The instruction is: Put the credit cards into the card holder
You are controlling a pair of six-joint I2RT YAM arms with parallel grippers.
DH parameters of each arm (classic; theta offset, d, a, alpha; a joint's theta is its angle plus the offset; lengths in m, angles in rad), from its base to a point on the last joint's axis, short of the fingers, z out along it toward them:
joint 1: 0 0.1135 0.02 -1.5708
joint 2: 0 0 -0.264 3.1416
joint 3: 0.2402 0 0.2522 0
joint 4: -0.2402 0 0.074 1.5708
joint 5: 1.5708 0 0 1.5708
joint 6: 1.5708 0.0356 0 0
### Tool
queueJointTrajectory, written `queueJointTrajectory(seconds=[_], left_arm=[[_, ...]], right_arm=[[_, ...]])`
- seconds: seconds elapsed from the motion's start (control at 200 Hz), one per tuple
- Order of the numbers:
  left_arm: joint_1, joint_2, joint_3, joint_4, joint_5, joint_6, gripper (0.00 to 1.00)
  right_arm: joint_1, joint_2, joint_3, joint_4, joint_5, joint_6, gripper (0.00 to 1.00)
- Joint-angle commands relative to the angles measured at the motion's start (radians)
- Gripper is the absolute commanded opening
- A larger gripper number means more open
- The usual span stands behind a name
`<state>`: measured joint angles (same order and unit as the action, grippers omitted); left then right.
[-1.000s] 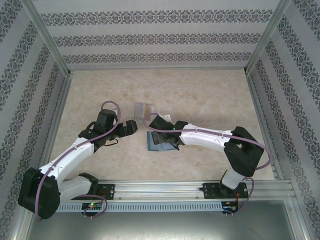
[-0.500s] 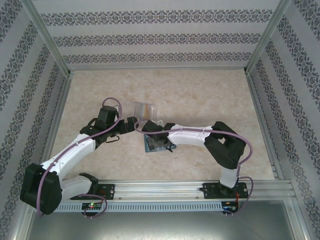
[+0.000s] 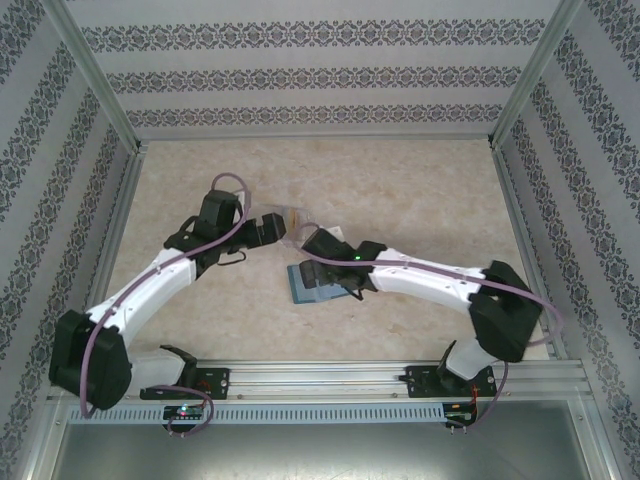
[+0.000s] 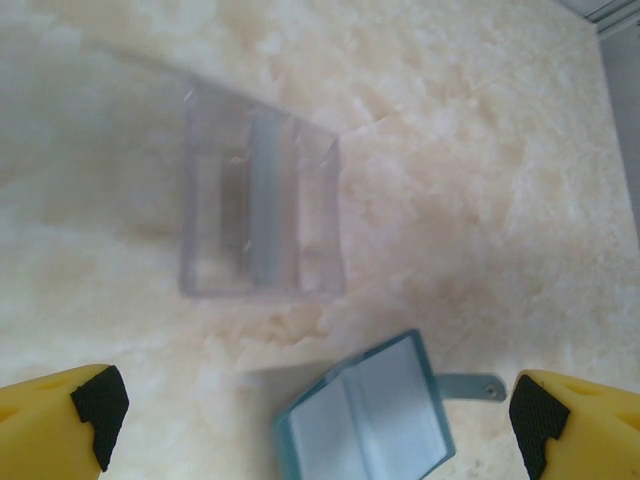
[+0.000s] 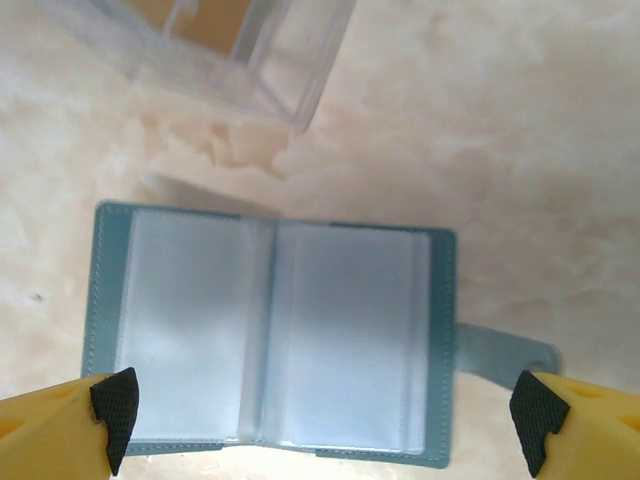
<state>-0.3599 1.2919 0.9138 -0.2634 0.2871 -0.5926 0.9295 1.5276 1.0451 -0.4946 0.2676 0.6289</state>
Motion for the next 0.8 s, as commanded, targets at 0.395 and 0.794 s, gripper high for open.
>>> queueJointTrajectory(seconds=[0.395,0.794], left_arm=[[-0.004,0.42,0.368,-0.147,0.1,0.116,0.99],[0.001,0.565,0.488,-0.231,0.172,0.109,0.9]], right_arm=[[-0.213,-0.283,-0.234,0.094,-0.13,0.032,0.98],[-0.294,-0.363,-0.3,0.107,-0.212,0.039,0.98]])
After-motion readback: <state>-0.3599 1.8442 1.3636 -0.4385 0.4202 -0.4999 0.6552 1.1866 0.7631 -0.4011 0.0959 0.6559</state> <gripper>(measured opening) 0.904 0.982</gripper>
